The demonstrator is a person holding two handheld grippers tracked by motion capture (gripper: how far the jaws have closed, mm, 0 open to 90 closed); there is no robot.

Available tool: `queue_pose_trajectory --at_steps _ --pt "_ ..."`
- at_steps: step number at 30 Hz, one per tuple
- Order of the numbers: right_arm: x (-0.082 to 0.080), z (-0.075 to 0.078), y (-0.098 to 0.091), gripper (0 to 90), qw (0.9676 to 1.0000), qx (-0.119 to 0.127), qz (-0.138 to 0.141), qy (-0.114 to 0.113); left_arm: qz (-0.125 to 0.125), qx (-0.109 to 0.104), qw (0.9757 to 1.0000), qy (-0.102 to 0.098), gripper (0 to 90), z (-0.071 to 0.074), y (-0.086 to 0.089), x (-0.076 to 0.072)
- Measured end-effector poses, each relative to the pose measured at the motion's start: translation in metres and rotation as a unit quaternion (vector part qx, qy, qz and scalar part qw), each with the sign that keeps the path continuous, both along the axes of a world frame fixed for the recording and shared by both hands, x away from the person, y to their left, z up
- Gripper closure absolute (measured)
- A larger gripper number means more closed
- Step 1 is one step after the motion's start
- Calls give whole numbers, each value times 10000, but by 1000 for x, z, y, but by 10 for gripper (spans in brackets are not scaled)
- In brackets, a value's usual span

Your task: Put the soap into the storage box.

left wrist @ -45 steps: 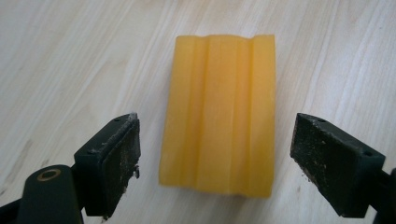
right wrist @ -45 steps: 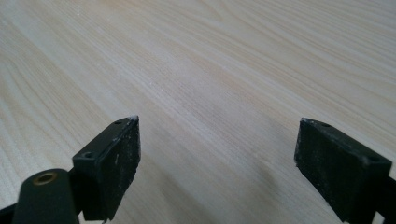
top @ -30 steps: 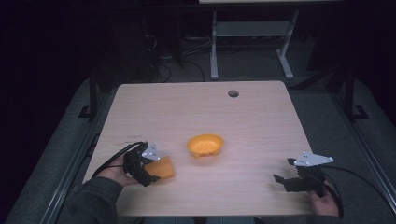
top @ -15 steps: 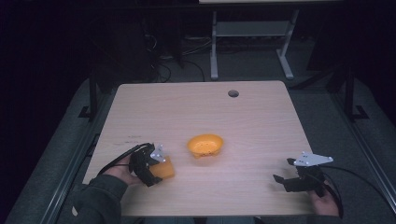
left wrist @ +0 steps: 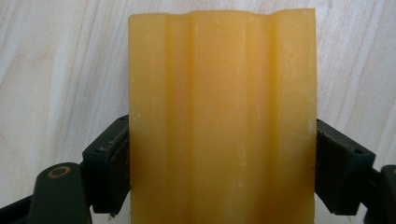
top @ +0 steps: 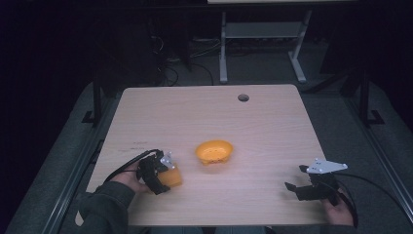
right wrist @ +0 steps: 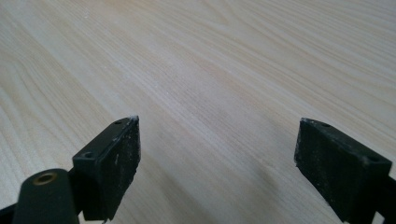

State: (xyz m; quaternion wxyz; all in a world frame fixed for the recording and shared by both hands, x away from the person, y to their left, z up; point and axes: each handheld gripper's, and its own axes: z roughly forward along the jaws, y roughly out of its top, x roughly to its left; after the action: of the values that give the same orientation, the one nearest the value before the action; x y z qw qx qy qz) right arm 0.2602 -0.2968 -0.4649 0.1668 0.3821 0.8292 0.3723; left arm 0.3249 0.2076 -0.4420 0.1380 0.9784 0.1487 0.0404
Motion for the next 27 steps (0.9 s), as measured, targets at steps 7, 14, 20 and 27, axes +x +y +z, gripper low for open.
queue_pose_trajectory --at_steps 7,14,20,27 --pt "0 0 -1 139 10000 2 7 -15 -19 -31 10000 37 202 0 1 1" --pt "0 0 -1 139 10000 -1 10 -23 -9 -58 10000 72 205 1 1 0" --pt "0 0 -1 139 10000 12 8 -33 10 -370 9993 -71 206 12 2 -2" --pt "0 1 -1 140 10000 14 -2 -33 -130 -476 9984 -258 206 31 -1 -1"
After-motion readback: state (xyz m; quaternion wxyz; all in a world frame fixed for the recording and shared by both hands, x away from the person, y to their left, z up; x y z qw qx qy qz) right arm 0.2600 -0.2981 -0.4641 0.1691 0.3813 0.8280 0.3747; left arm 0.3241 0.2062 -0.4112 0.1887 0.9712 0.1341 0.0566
